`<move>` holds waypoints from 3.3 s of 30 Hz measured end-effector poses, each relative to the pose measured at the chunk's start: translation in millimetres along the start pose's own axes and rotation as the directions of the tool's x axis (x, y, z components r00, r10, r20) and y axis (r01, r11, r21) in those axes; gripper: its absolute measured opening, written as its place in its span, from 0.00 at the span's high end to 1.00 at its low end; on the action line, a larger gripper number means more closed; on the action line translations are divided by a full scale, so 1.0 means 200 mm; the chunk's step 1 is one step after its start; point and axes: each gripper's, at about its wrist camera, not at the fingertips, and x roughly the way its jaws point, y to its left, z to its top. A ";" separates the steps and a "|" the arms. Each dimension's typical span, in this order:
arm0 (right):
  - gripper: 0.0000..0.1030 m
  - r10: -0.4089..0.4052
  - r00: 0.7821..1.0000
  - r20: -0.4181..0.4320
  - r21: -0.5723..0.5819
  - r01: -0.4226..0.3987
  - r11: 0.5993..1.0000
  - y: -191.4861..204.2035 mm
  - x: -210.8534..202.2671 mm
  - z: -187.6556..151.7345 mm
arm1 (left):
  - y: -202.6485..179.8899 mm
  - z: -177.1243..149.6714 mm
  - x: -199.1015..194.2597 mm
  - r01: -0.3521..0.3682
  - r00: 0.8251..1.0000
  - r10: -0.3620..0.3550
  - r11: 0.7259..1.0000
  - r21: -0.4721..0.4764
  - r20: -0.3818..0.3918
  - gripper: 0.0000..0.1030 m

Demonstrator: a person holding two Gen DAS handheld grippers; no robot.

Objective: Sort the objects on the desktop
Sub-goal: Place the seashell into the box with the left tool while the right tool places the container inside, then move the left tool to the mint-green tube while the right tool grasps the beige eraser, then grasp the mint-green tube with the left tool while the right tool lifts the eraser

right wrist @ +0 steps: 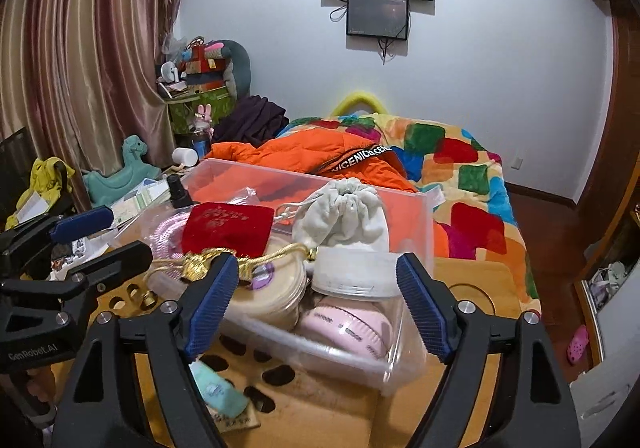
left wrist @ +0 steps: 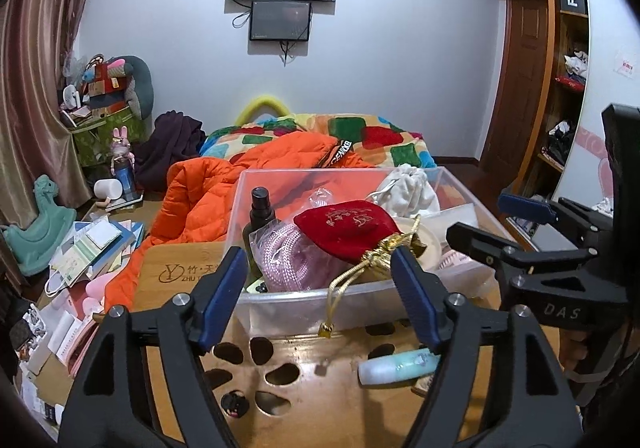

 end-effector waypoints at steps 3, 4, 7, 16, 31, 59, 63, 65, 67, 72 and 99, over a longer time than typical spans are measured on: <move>0.20 0.001 1.000 0.005 0.004 -0.001 1.000 0.01 -0.05 -0.03 | 0.00 -0.01 -0.03 -0.003 1.000 0.003 1.000 -0.010 0.001 0.23; 0.20 0.002 1.000 0.007 0.006 -0.002 1.000 0.01 -0.06 -0.03 | 0.01 -0.02 -0.04 -0.001 1.000 0.001 1.000 -0.013 0.001 0.22; 0.20 0.005 1.000 0.012 0.011 -0.005 1.000 0.01 -0.10 -0.06 | 0.02 -0.04 -0.07 0.013 1.000 -0.013 0.999 -0.032 0.000 0.14; 0.20 0.025 1.000 0.001 -0.008 -0.025 1.000 0.05 -0.20 -0.19 | 0.04 -0.14 -0.12 0.031 0.999 -0.034 0.996 -0.080 -0.041 0.11; 0.22 0.101 0.982 -0.157 -0.143 -0.124 0.982 0.24 0.00 -0.47 | 0.10 -0.34 -0.07 -0.011 0.991 -0.005 0.993 -0.115 -0.131 0.10; 0.63 0.169 0.972 -0.163 0.004 -0.171 0.985 -0.06 -0.13 -0.63 | -0.28 -0.36 0.11 0.071 0.972 -0.073 0.997 -0.017 -0.225 0.10; 0.63 0.187 0.973 -0.138 0.028 -0.184 0.982 -0.11 -0.17 -0.62 | -0.37 -0.37 0.12 0.088 0.968 -0.081 0.996 0.020 -0.239 0.10; 0.63 0.193 0.974 -0.122 0.019 -0.192 0.981 -0.11 -0.19 -0.62 | -0.41 -0.36 0.13 0.098 0.966 -0.086 0.994 0.038 -0.243 0.10; 0.63 0.198 0.974 -0.106 0.014 -0.198 0.980 -0.09 -0.21 -0.61 | -0.44 -0.35 0.13 0.082 0.969 -0.064 0.994 0.068 -0.237 0.10; 0.63 0.188 0.979 -0.079 0.009 -0.188 0.982 -0.09 -0.25 -0.59 | -0.40 -0.32 0.11 0.077 0.973 -0.068 0.996 0.035 -0.219 0.10; 0.63 0.044 0.998 -0.047 0.166 -0.035 0.985 -0.47 -0.34 -0.61 | -0.70 -0.48 0.11 0.257 0.926 -0.203 0.956 0.139 -0.318 0.10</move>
